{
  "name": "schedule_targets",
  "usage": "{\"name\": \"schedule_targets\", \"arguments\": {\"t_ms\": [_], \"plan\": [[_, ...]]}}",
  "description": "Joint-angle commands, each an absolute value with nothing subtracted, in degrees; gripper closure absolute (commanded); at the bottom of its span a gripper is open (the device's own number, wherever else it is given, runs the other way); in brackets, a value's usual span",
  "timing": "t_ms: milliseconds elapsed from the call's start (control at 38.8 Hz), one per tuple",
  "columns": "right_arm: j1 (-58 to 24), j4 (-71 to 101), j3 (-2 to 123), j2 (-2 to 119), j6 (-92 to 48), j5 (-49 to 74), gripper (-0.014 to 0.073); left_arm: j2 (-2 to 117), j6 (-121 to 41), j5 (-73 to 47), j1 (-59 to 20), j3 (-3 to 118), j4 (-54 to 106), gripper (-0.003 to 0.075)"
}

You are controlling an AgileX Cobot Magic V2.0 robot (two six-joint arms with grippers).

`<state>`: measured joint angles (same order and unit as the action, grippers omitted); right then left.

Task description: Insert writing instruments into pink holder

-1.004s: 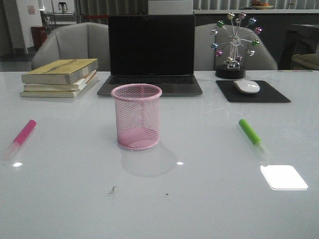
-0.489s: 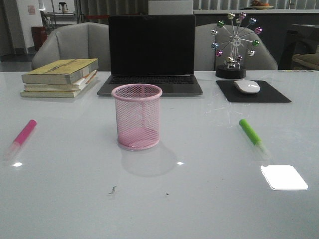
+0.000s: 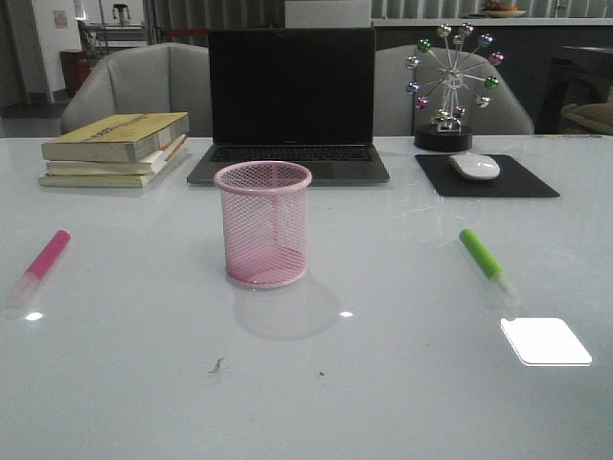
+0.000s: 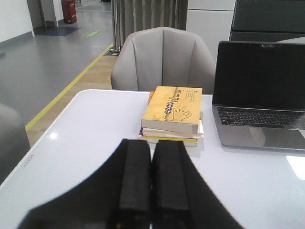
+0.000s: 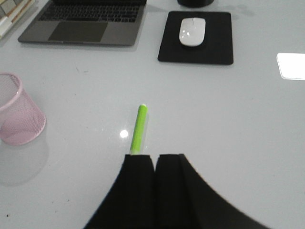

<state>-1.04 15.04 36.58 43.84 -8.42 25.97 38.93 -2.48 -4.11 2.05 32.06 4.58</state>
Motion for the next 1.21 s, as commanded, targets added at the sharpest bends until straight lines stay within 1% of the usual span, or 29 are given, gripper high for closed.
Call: {"name": "schedule_targets", "arguments": {"t_ms": [0,26,51,154,206,257,566,721,772,1030,1184], "plan": [[-0.94,15.27,38.5,44.9,-8.57,23.6,0.0485,39.25,-2.14,0.0,1.69,33.9,5.35,0.0563],[-0.94,15.27,38.5,45.16,-8.57,23.77,0.0454,39.25,-2.14,-0.31,1.69,33.9,5.35,0.0531],[-0.94,15.27,38.5,45.51,-8.57,23.9,0.0406,39.25,-2.14,-0.76,1.69,33.9,5.35,0.049],[-0.94,15.27,38.5,45.74,-8.57,23.59,0.0183,39.25,-2.14,-2.8,1.69,33.9,5.35,0.0325],[-0.94,15.27,38.5,45.74,-8.57,22.96,0.0119,39.25,-2.14,-3.2,1.69,33.9,5.35,0.0281],[-0.94,15.27,38.5,45.74,-8.57,22.17,0.0092,39.25,-2.14,-3.25,1.69,33.9,5.35,0.0272],[-0.94,17.53,38.62,45.74,-8.86,22.91,0.0097,39.25,-2.14,-3.51,1.69,33.9,5.35,0.0273],[-0.94,17.53,41.02,47.39,-13.83,26.12,0.0158,39.25,-2.14,-3.6,1.69,33.9,6.01,0.0273],[-0.94,17.53,42.65,48.9,-14.8,27.74,0.0162,39.25,-2.14,-3.72,1.69,33.9,6.01,0.0273],[-0.94,18.22,53.65,62.43,-15.13,33.19,0.0162,39.25,-2.14,-5.34,1.69,33.9,6.01,0.0273],[-1.0,18.6,60.75,73.54,-15.13,37.19,0.0162,39.25,-2.14,-6.06,1.69,33.9,6.01,0.0273]]}}
